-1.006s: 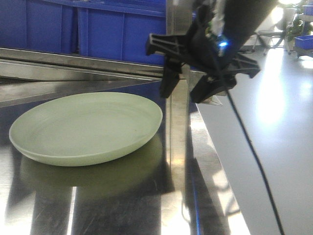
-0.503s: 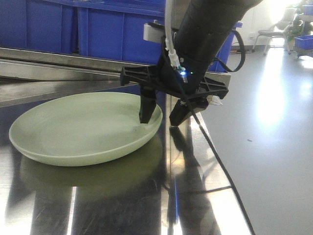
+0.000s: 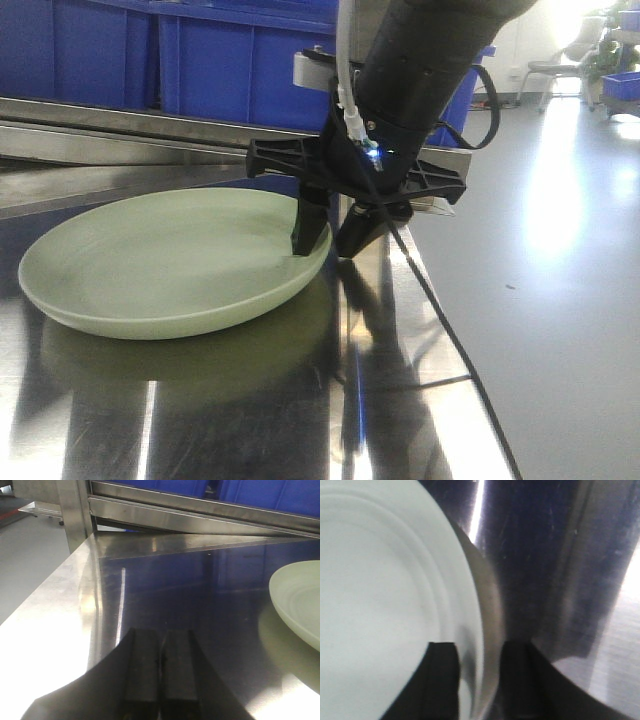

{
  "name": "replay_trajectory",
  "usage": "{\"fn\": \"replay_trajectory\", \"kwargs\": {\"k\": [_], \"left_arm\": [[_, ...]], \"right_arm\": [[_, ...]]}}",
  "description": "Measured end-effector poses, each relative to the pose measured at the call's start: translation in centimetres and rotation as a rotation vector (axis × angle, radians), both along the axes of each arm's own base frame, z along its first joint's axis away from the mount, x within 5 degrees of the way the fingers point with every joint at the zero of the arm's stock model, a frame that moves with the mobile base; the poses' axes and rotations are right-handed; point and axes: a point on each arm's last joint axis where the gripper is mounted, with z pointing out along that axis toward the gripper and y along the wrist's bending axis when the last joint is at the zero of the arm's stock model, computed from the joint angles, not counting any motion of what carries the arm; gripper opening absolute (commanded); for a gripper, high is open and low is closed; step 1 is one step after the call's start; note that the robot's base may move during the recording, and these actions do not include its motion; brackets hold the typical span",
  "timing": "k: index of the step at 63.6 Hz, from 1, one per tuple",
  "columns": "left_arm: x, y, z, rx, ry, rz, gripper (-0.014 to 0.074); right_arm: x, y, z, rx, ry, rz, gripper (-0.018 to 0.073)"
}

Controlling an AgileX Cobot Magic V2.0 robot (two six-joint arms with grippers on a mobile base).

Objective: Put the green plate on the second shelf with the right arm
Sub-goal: 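Lower the right gripper onto the rim of the pale green plate, then close the right gripper on the plate rim and lift it up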

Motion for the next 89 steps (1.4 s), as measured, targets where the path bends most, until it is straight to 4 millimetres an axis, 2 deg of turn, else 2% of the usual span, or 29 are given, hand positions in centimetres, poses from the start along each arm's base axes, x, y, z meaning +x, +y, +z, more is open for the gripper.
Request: {"fn": "replay_trajectory", "kwargs": {"k": [8,23,40,49,63,73,89], "left_arm": [[0.0,0.0,0.0,0.000,0.000,0.000,0.0125],[0.0,0.0,0.0,0.000,0.000,0.000,0.0125],[0.0,0.0,0.0,0.000,0.000,0.000,0.0125],[0.0,0.0,0.0,0.000,0.000,0.000,0.0125],[0.0,0.0,0.0,0.000,0.000,0.000,0.0125],[0.0,0.0,0.0,0.000,0.000,0.000,0.0125],[0.0,0.0,0.0,0.000,0.000,0.000,0.0125]], "right_arm": [[0.1,0.1,0.1,0.017,-0.002,-0.011,0.0039],[0.1,0.2,0.7,0.031,-0.021,-0.013,0.0056],[-0.8,-1.0,5.4,0.025,-0.155,0.029,0.0056],[-1.7,-2.9,7.9,0.036,-0.225,0.013,0.0056],[-4.0,-6.9,10.1,0.074,-0.332,-0.052,0.0056],[-6.4,-10.0,10.8,0.096,-0.396,-0.106,0.0056],[-11.4,-14.7,11.2,0.103,-0.497,-0.183,0.0056]]}}
